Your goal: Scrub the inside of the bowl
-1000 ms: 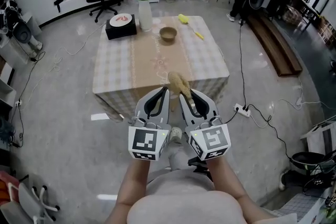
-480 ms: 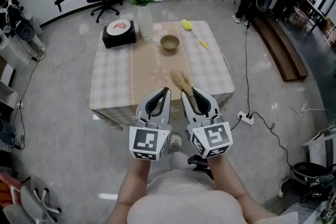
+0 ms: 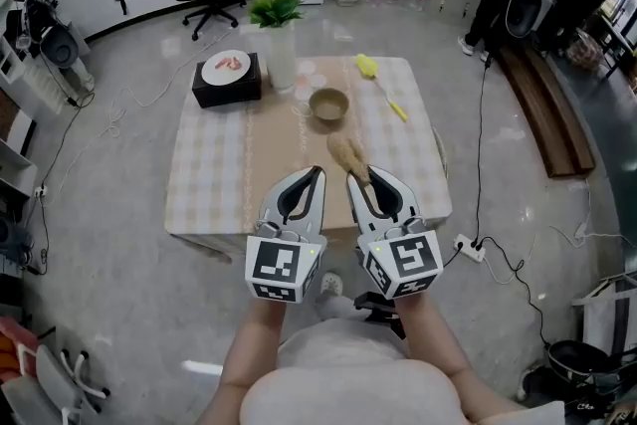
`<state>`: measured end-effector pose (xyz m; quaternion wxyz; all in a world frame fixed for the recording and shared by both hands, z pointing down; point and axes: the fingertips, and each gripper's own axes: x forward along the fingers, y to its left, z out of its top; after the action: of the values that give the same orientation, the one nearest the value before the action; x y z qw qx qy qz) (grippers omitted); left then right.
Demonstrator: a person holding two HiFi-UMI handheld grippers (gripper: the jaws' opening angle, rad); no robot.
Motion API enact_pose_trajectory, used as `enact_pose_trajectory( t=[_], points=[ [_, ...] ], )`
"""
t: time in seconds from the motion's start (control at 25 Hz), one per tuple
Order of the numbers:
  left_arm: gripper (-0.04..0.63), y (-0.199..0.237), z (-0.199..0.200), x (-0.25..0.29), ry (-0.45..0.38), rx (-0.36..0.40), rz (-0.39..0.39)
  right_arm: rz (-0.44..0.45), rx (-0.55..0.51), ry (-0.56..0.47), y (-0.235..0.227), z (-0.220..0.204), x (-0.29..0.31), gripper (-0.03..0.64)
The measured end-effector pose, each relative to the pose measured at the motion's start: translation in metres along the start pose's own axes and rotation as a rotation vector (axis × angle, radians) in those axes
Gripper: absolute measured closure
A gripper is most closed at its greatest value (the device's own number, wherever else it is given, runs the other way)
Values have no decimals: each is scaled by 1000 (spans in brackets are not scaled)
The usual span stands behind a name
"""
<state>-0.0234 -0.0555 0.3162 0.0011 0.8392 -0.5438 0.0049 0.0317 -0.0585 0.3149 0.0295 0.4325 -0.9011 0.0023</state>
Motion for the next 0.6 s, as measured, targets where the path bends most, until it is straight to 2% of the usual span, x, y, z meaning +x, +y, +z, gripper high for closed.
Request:
enact_pose_trajectory(
  t=[0.2, 0.52, 0.6],
  points=[
    [586, 15, -7, 33, 15, 1, 10, 17, 14, 5, -23, -7, 32, 531],
    [516, 18, -25, 69, 53, -3, -35, 16, 24, 31, -54, -20, 58, 531],
    [509, 21, -27, 74, 59, -25, -43, 14, 26, 37, -58, -21, 61, 531]
  ],
)
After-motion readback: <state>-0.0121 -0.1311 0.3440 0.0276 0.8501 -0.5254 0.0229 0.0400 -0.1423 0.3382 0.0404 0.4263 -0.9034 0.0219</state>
